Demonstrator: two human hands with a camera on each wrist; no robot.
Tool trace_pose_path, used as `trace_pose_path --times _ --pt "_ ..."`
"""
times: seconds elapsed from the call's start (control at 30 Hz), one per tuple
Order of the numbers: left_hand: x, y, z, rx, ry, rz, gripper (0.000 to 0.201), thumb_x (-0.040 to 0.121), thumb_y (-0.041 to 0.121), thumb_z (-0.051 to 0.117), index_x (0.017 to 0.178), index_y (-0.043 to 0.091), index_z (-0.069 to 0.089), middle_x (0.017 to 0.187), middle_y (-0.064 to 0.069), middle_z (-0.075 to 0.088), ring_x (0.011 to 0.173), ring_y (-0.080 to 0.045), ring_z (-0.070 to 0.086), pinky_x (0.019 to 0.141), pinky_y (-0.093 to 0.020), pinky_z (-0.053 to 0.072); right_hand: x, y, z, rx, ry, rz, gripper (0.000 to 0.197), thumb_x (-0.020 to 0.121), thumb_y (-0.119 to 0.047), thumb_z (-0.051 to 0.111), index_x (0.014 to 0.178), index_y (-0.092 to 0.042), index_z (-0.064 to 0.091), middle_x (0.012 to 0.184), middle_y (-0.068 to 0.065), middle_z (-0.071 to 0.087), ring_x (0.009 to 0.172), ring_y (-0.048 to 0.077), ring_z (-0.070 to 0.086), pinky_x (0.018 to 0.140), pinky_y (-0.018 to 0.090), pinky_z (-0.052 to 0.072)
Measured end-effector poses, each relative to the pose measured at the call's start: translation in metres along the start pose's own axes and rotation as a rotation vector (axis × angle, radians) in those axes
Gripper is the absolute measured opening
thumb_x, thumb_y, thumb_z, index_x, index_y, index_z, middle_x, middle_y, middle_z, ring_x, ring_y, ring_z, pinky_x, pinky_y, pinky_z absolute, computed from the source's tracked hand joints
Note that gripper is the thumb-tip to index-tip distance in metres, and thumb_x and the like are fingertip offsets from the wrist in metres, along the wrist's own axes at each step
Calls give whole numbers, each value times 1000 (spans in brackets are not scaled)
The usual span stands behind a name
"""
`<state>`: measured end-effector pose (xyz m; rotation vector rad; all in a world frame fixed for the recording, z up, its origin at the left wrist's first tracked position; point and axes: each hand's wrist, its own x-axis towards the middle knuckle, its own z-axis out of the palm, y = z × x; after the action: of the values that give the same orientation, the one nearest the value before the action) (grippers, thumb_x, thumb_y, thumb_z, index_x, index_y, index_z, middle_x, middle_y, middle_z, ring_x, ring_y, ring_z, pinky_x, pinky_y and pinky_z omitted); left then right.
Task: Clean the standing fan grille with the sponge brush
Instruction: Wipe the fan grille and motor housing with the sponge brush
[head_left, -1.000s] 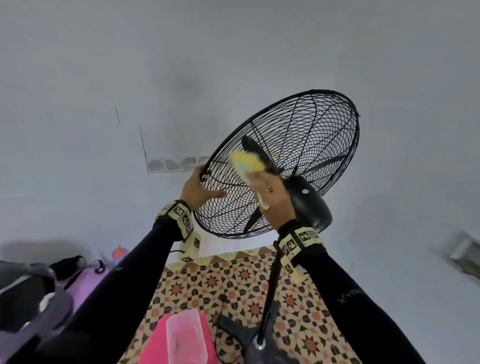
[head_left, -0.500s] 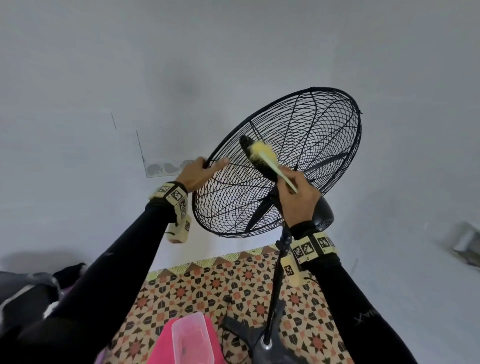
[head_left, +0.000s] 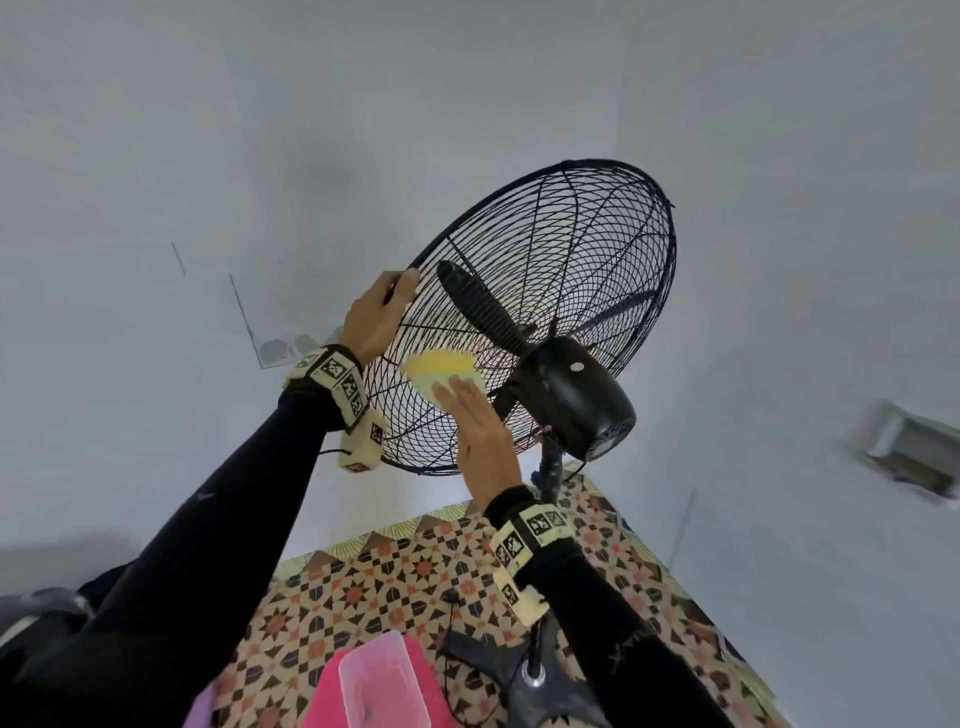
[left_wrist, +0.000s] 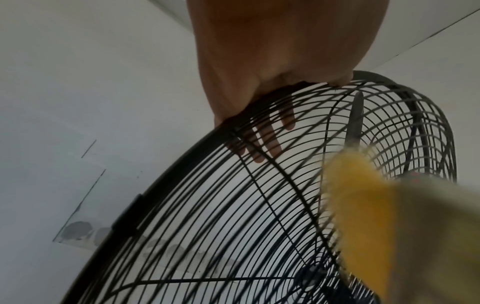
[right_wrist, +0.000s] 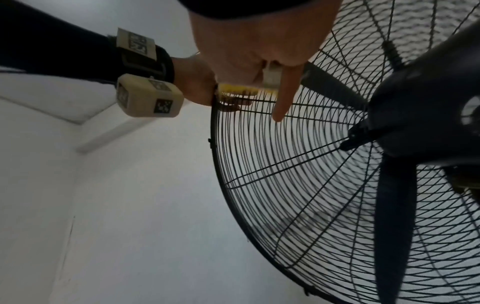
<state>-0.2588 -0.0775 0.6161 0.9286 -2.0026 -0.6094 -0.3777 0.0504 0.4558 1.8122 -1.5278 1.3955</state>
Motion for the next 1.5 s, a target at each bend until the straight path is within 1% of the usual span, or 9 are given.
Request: trace_pose_path --times 0.2,0.37,0.43,0.57,0.77,0.93,1.13,1.33,1.5 --pt "-5 7 10 -46 40 24 60 102 70 35 131 22 57 121 5 66 113 -17 60 103 -41 47 43 11 -21 178 383 225 55 99 11 47 148 -12 50 155 6 47 148 20 37 120 35 35" --pt "-5 0 8 -75 44 7 65 99 75 34 128 23 57 121 5 66 113 -17 61 107 -47 47 -12 6 0 52 -38 17 75 91 18 45 155 -21 39 162 -2 32 152 18 29 119 40 36" --pt "-6 -6 9 -92 49 9 72 93 83 33 128 26 58 123 5 68 116 -17 63 107 -49 48 -11 9 -7 80 11 23 71 92 17 46 153 -18 42 160 0 36 150 18 33 117 43 39" --pt "-9 1 12 -110 64 30 75 90 87 33 127 27 58 119 6 69 113 -15 63 104 -45 49 38 6 -21 183 354 247 64 92 17 45 150 -12 48 156 8 45 148 17 36 121 28 32" --pt "-10 -8 11 -121 84 26 70 92 83 35 127 28 59 118 8 69 113 -14 63 106 -46 50 -14 4 -8 85 -9 17 61 97 2 39 153 -22 41 158 -4 35 148 17 35 114 44 43" --pt "-12 -3 15 -124 95 40 68 95 81 36 129 27 60 120 8 69 113 -14 64 106 -45 50 29 26 -24 186 345 270 56 99 8 49 150 -15 49 153 4 49 141 17 47 116 31 40" --pt "-13 -8 12 -139 93 21 73 91 85 35 126 26 60 116 8 69 111 -16 65 105 -49 51 -10 31 -17 121 -46 83 57 99 6 46 148 -22 50 151 2 49 140 19 48 111 43 46" --pt "-14 1 16 -130 91 27 66 91 84 35 124 31 59 116 10 69 112 -15 64 106 -49 50 19 46 -33 157 225 257 57 98 9 47 148 -18 52 151 4 51 142 16 46 118 26 36" --pt "-17 -3 13 -125 95 6 77 89 87 32 128 26 59 120 6 69 114 -17 64 107 -51 49 -20 46 -16 141 -75 72 61 97 11 43 147 -23 51 149 2 52 140 18 48 112 43 46"
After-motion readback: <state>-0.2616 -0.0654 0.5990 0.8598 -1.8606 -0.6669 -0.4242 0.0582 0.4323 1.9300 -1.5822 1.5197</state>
